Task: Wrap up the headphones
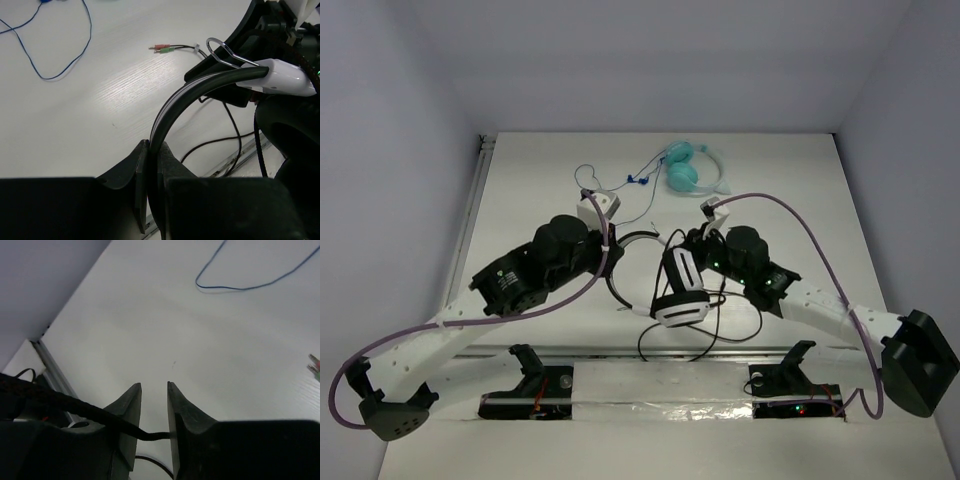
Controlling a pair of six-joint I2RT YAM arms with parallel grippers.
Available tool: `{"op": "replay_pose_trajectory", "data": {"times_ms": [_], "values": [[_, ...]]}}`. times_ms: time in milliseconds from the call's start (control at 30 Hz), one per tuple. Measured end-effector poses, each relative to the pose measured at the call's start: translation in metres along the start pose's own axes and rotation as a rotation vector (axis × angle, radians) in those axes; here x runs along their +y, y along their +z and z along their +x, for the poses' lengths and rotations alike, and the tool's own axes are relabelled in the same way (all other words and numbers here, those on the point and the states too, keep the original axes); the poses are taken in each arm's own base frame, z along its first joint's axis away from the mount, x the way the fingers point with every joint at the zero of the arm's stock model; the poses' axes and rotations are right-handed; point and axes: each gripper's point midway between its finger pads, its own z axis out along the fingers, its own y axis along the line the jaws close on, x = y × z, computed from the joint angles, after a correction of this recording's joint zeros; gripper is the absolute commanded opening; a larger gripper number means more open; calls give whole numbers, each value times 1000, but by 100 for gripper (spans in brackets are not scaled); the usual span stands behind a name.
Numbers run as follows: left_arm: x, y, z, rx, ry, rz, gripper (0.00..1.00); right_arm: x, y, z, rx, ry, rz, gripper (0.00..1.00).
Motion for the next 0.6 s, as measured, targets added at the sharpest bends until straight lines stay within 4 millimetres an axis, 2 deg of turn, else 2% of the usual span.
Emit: {"op": "replay_pose_trajectory", "data": {"times_ms": [67, 233, 433, 600], "values": [[-2, -2, -5, -18, -13, 9, 0, 8, 0, -4, -33, 10, -66, 38], [-12, -9, -23, -56, -51, 44, 0, 23, 5, 1, -51, 22, -180, 41], [-22, -25, -71, -160, -100, 60, 0, 32, 14, 9, -42, 53, -255, 43], [-12, -32, -102, -245, -143, -2, 0, 28, 17, 30, -1, 119, -271, 44]]}}
